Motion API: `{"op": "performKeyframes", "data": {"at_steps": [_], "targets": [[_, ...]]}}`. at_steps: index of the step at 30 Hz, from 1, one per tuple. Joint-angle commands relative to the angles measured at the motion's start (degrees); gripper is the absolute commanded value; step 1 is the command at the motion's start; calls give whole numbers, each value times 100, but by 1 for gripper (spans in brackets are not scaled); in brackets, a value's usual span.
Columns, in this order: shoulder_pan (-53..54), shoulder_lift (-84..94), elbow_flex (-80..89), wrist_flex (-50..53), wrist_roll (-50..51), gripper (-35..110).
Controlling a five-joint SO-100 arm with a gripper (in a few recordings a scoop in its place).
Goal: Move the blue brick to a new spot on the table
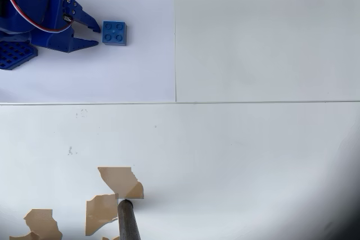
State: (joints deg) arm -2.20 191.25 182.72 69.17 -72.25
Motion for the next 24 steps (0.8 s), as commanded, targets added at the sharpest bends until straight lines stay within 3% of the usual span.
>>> {"op": "performKeyframes", "data": {"at_steps": [1, 24], "targets": [[-536, -123, 176, 62, -1978, 0], [-659, -53, 176, 62, -1881, 0]]}}
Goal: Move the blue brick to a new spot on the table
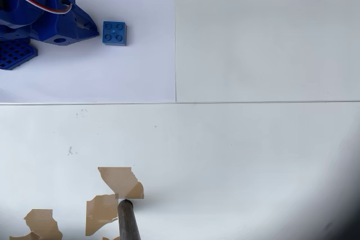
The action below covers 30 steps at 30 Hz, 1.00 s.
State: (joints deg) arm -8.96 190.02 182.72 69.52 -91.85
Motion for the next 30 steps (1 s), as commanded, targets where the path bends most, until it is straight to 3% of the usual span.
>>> {"op": "performKeyframes", "data": {"at_steps": [1, 30], "targets": [[62, 70, 176, 26, 79, 0], [475, 44, 176, 26, 229, 0]]}}
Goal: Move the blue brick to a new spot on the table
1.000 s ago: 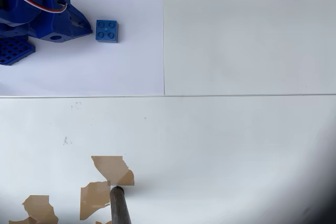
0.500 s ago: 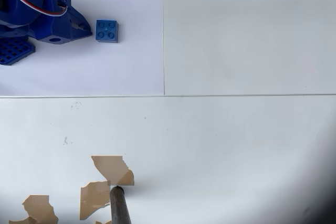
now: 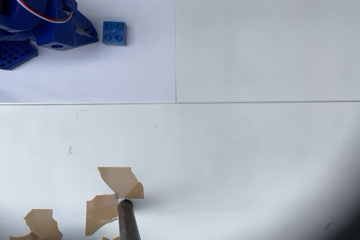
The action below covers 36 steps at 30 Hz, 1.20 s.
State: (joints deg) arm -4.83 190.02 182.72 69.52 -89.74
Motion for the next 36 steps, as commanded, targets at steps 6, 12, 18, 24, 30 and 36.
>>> {"op": "performKeyframes", "data": {"at_steps": [6, 12, 18, 24, 30, 36], "targets": [[439, 79, -149, 299, -132, 0], [105, -967, -1450, 782, 185, 1], [-343, -2250, -2610, 668, 580, 1], [-149, -3938, -3858, 475, 439, 3], [360, -5309, -4746, 114, 97, 19], [756, -5933, -4676, -457, -264, 27]]}}
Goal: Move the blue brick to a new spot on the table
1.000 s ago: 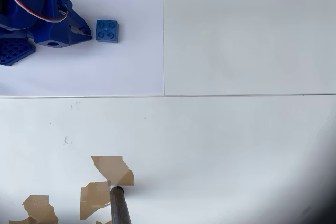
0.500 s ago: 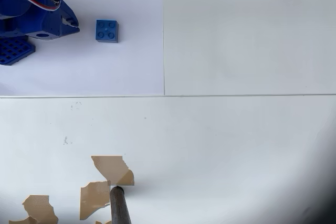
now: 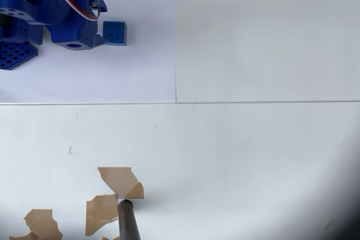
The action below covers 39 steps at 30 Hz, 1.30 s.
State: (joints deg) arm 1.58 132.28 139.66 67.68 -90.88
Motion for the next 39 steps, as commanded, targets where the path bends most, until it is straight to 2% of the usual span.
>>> {"op": "performKeyframes", "data": {"at_steps": [1, 19, 25, 32, 39], "targets": [[132, -237, -290, -396, -158, 27], [-272, -1714, 457, -1582, 492, 28], [-360, -2224, 457, -1828, 633, 21], [-413, -2039, 554, -1731, 729, 4], [-431, -1600, -105, -747, 615, 2]]}}
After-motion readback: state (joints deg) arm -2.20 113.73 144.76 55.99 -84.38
